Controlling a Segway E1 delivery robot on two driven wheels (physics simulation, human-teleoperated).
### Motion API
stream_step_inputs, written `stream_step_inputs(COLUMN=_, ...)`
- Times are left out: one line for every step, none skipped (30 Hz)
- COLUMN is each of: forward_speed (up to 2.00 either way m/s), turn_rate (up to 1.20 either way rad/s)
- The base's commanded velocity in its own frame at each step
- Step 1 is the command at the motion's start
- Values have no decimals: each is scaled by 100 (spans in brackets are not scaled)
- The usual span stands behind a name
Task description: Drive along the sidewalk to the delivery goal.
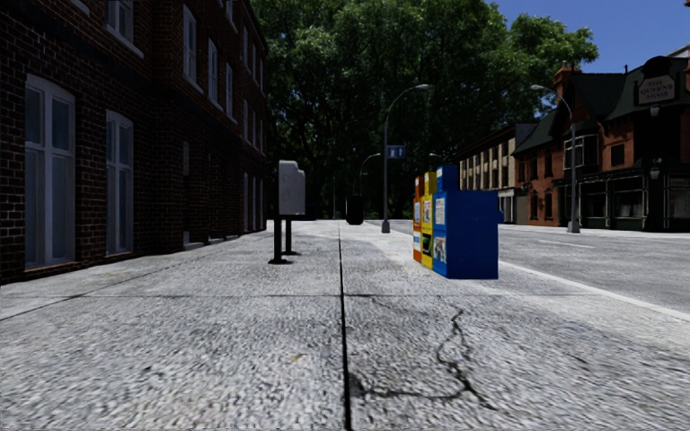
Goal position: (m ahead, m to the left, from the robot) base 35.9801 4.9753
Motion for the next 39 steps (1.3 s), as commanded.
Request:
stream_step_inputs(forward_speed=200, turn_rate=0)
stream_step_inputs(forward_speed=200, turn_rate=0)
stream_step_inputs(forward_speed=200, turn_rate=0)
stream_step_inputs(forward_speed=200, turn_rate=0)
stream_step_inputs(forward_speed=200, turn_rate=0)
stream_step_inputs(forward_speed=200, turn_rate=0)
stream_step_inputs(forward_speed=200, turn_rate=0)
stream_step_inputs(forward_speed=200, turn_rate=0)
stream_step_inputs(forward_speed=200, turn_rate=0)
stream_step_inputs(forward_speed=200, turn_rate=0)
stream_step_inputs(forward_speed=200, turn_rate=0)
stream_step_inputs(forward_speed=200, turn_rate=0)
stream_step_inputs(forward_speed=200, turn_rate=0)
stream_step_inputs(forward_speed=200, turn_rate=0)
stream_step_inputs(forward_speed=200, turn_rate=0)
stream_step_inputs(forward_speed=200, turn_rate=0)
stream_step_inputs(forward_speed=200, turn_rate=0)
stream_step_inputs(forward_speed=200, turn_rate=0)
stream_step_inputs(forward_speed=200, turn_rate=0)
stream_step_inputs(forward_speed=200, turn_rate=0)
stream_step_inputs(forward_speed=200, turn_rate=0)
stream_step_inputs(forward_speed=200, turn_rate=0)
stream_step_inputs(forward_speed=200, turn_rate=0)
stream_step_inputs(forward_speed=200, turn_rate=0)
stream_step_inputs(forward_speed=200, turn_rate=0)
stream_step_inputs(forward_speed=200, turn_rate=0)
stream_step_inputs(forward_speed=200, turn_rate=0)
stream_step_inputs(forward_speed=200, turn_rate=0)
stream_step_inputs(forward_speed=200, turn_rate=0)
stream_step_inputs(forward_speed=200, turn_rate=0)
stream_step_inputs(forward_speed=200, turn_rate=0)
stream_step_inputs(forward_speed=200, turn_rate=0)
stream_step_inputs(forward_speed=200, turn_rate=0)
stream_step_inputs(forward_speed=200, turn_rate=0)
stream_step_inputs(forward_speed=200, turn_rate=0)
stream_step_inputs(forward_speed=200, turn_rate=0)
stream_step_inputs(forward_speed=200, turn_rate=0)
stream_step_inputs(forward_speed=200, turn_rate=0)
stream_step_inputs(forward_speed=200, turn_rate=0)
